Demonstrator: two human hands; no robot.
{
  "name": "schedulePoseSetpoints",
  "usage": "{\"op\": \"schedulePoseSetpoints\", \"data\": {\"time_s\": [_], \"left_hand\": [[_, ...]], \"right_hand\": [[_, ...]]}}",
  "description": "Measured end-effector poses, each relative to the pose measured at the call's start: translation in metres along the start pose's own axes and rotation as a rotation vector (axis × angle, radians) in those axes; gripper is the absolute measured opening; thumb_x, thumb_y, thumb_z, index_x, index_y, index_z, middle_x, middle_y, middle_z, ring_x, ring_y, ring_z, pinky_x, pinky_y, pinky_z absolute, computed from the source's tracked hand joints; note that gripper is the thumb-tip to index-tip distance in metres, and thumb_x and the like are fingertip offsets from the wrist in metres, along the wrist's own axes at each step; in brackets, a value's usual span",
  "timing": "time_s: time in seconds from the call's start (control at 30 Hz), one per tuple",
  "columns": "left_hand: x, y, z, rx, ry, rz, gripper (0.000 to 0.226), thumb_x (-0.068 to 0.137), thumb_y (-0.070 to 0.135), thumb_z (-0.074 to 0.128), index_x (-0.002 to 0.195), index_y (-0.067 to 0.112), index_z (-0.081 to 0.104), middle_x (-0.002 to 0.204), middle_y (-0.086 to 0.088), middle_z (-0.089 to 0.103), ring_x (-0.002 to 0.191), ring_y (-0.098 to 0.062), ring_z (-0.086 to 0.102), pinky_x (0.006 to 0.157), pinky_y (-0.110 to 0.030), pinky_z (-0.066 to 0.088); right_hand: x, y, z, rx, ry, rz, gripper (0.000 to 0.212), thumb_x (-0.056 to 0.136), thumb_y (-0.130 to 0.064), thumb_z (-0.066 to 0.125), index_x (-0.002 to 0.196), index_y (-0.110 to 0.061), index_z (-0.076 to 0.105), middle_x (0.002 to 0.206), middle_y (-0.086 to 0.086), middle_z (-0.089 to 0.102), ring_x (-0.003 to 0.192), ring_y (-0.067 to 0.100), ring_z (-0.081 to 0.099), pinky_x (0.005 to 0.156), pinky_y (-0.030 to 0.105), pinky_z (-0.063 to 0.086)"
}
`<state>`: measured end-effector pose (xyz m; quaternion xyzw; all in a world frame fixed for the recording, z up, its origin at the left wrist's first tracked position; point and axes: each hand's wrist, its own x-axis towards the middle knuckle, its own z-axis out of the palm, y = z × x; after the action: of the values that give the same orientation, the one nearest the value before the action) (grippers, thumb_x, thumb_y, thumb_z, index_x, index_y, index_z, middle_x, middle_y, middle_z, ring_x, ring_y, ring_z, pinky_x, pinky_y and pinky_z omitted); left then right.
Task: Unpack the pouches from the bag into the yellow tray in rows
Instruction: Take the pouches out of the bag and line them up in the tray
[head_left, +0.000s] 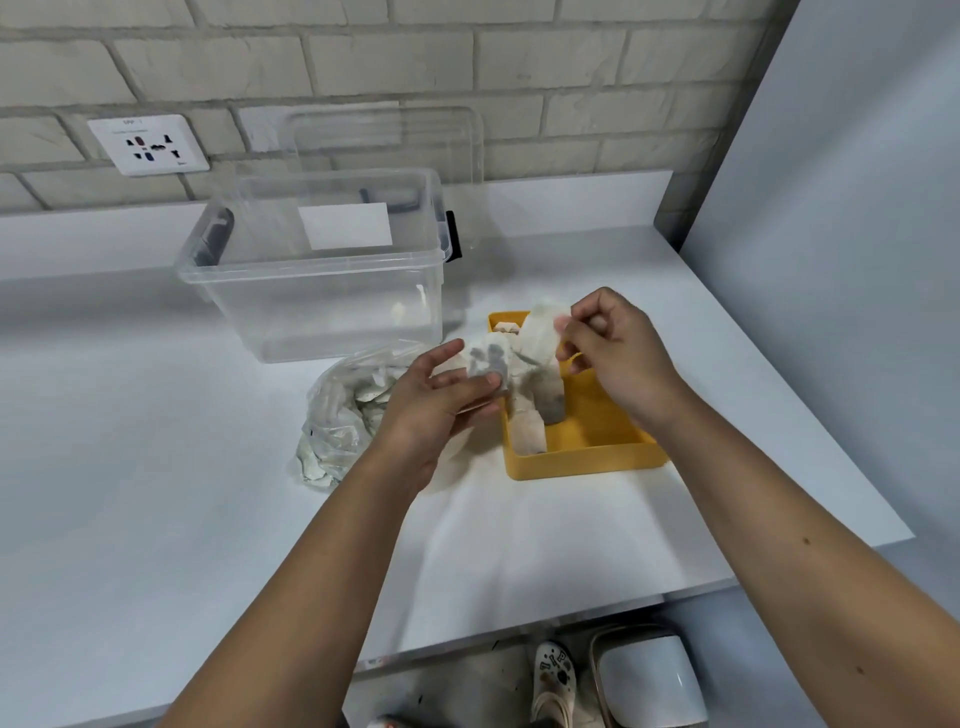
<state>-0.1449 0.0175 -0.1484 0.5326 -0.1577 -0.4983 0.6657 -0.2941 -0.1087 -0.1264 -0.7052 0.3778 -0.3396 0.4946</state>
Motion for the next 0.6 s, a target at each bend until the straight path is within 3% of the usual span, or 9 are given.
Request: {"op": "schedulePoseSetpoints", "data": {"time_s": [0.1, 0.2, 0.3, 0.43, 0.6], "left_hand": [[0.004, 0.0, -0.007, 0.039, 0.037, 0.002, 0.068, 0.077, -0.004, 0.078, 0.137, 0.012, 0.052, 0.123, -0.02, 0.065, 0.094, -0.023, 0.074, 0.084, -0.031, 0.059], [0.006, -0.003, -0.012, 0.048, 0.041, -0.014, 0.062, 0.077, -0.004, 0.077, 0.134, 0.007, 0.055, 0.12, -0.018, 0.069, 0.097, -0.023, 0.073, 0.085, -0.029, 0.059], [0.004, -0.004, -0.011, 0.066, 0.023, -0.026, 0.045, 0.079, -0.004, 0.074, 0.122, 0.003, 0.064, 0.111, -0.013, 0.074, 0.094, -0.019, 0.072, 0.086, -0.027, 0.059], [0.002, -0.004, -0.008, 0.098, -0.004, -0.027, 0.021, 0.083, -0.001, 0.071, 0.103, 0.006, 0.073, 0.096, -0.006, 0.077, 0.09, -0.015, 0.072, 0.088, -0.027, 0.058], [0.004, -0.002, -0.007, 0.115, 0.034, -0.024, 0.009, 0.088, 0.006, 0.069, 0.095, 0.007, 0.073, 0.092, -0.006, 0.077, 0.085, -0.014, 0.073, 0.08, -0.025, 0.06]], "right_hand": [[0.003, 0.028, -0.014, -0.25, -0.126, 0.033, 0.013, 0.093, -0.017, 0.065, 0.086, -0.012, 0.055, 0.066, -0.002, 0.064, 0.057, 0.008, 0.06, 0.057, 0.022, 0.048], [0.004, 0.057, -0.022, -0.405, -0.242, 0.141, 0.014, 0.091, -0.02, 0.067, 0.088, -0.011, 0.058, 0.067, 0.001, 0.067, 0.06, 0.013, 0.062, 0.063, 0.031, 0.049], [0.005, 0.069, -0.022, -0.411, -0.272, 0.195, 0.014, 0.091, -0.021, 0.068, 0.089, -0.011, 0.059, 0.071, 0.006, 0.07, 0.064, 0.016, 0.065, 0.064, 0.032, 0.049], [0.009, 0.069, -0.016, -0.385, -0.3, 0.227, 0.015, 0.091, -0.02, 0.068, 0.094, -0.007, 0.061, 0.075, 0.006, 0.069, 0.066, 0.016, 0.064, 0.059, 0.023, 0.046], [0.017, 0.068, -0.01, -0.409, -0.252, 0.237, 0.018, 0.09, -0.022, 0.069, 0.098, -0.007, 0.064, 0.077, 0.001, 0.065, 0.064, 0.011, 0.059, 0.061, 0.02, 0.046]]}}
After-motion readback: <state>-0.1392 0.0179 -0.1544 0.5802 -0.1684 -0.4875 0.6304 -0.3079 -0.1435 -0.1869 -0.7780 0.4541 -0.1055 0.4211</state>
